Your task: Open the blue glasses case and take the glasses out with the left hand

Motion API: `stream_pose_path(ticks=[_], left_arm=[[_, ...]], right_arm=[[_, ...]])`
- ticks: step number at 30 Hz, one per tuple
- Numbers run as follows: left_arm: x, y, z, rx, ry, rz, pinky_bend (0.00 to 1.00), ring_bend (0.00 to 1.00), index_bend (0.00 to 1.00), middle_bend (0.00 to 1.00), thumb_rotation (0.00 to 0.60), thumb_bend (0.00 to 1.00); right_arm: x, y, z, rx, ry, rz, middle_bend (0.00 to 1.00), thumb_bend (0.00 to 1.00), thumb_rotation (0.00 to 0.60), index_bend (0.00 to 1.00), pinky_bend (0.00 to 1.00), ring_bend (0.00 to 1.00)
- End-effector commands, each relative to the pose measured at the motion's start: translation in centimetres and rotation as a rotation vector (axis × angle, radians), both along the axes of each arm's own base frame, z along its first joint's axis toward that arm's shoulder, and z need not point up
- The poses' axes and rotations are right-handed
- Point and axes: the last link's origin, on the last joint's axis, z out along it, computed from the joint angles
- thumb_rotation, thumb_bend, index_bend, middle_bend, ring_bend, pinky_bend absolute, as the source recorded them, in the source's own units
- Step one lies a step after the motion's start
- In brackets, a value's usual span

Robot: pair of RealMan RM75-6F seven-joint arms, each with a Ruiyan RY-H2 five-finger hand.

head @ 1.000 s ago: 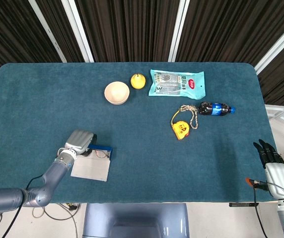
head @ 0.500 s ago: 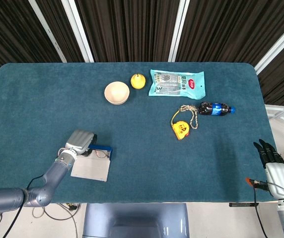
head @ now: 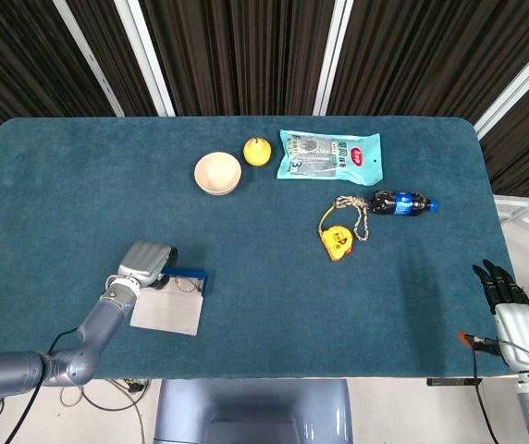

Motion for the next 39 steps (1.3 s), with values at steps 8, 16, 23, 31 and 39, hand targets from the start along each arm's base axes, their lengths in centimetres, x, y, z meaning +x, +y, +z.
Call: stream_pose_path(ticks=[8, 16, 23, 31, 39], left_arm=[[-0.6, 1.3, 1.6, 0.095, 0.009, 0.007, 0.97, 0.87, 0.64, 0.99, 0.6, 0.42], [-1.5, 1.8, 3.0, 0.204, 0.08, -0.024, 0.97, 0.87, 0.64, 1.0, 0.6, 0.42], [-3.2, 1.4, 3.4, 0.237, 0.142, -0.035, 0.97, 0.87, 0.64, 1.0, 0.6, 0.42], [-4.2, 1.1, 3.6, 0.234, 0.163, -0.033, 0.97, 0.87, 0.64, 1.0, 0.6, 0.42], [-3.9, 1.0, 3.8, 0.237, 0.156, -0.048, 0.97, 0.87, 0.65, 1.0, 0.6, 0.42]], right_arm=[[0.0, 0.0, 0.0, 0.0, -0.002, -0.002, 0.0, 0.17, 0.6, 0.0, 0.2, 0.0], [0.0, 0.0, 0.0, 0.001, -0.005, -0.004, 0.0, 0.17, 0.6, 0.0, 0.2, 0.0], [0.0, 0.0, 0.0, 0.001, -0.003, -0.004, 0.0, 0.17, 0.6, 0.0, 0.2, 0.0], [0.0, 0.0, 0.0, 0.001, -0.003, -0.005, 0.0, 0.17, 0.6, 0.0, 0.2, 0.0], [0.0, 0.0, 0.0, 0.001, -0.004, -0.005, 0.0, 0.17, 0.6, 0.0, 0.2, 0.0]])
